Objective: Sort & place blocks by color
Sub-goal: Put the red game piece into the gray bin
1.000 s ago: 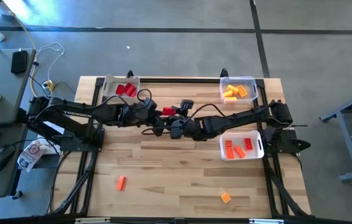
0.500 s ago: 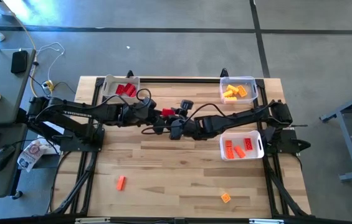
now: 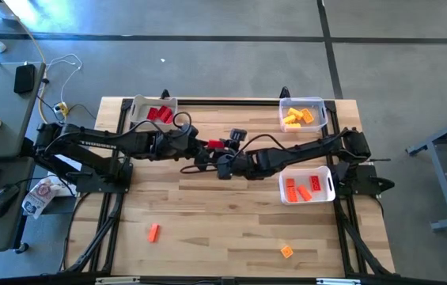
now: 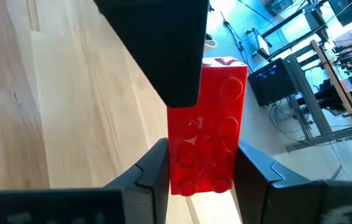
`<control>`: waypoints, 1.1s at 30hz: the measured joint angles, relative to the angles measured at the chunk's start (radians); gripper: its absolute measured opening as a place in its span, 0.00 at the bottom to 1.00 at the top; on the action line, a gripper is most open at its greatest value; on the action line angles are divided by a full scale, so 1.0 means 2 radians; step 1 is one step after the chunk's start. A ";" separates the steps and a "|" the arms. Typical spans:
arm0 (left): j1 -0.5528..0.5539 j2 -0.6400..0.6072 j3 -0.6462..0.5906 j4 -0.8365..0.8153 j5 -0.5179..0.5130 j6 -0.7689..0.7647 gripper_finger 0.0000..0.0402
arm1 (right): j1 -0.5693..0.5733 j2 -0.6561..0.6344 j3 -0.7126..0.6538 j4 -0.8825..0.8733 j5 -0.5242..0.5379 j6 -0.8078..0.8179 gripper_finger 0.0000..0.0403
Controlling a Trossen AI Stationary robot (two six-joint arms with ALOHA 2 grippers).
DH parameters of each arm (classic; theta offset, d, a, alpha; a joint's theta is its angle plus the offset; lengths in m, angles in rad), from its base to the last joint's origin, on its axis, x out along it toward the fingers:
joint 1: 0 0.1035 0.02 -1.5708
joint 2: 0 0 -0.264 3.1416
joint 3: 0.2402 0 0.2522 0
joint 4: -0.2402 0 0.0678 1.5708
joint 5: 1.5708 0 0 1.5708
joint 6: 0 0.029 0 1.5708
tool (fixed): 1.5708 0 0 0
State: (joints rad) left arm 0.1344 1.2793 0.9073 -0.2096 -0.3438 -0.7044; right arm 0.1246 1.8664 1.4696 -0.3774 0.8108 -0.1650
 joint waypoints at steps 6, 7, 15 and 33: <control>0.005 0.013 0.000 0.009 -0.004 0.001 0.45 | 0.000 0.000 0.000 0.029 -0.017 -0.012 0.27; 0.006 0.017 0.000 0.015 -0.003 0.007 0.45 | 0.000 0.000 0.000 0.032 -0.017 -0.013 0.27; 0.008 0.027 0.000 0.032 -0.012 0.035 0.44 | 0.006 0.000 -0.001 0.016 -0.006 -0.011 0.27; 0.007 0.027 0.000 0.043 -0.010 0.085 0.18 | 0.006 -0.001 0.000 0.012 -0.008 -0.007 0.30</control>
State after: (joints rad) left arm 0.1493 1.3338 0.9073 -0.1233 -0.3630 -0.5350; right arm 0.1364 1.8652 1.4689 -0.3536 0.7953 -0.1796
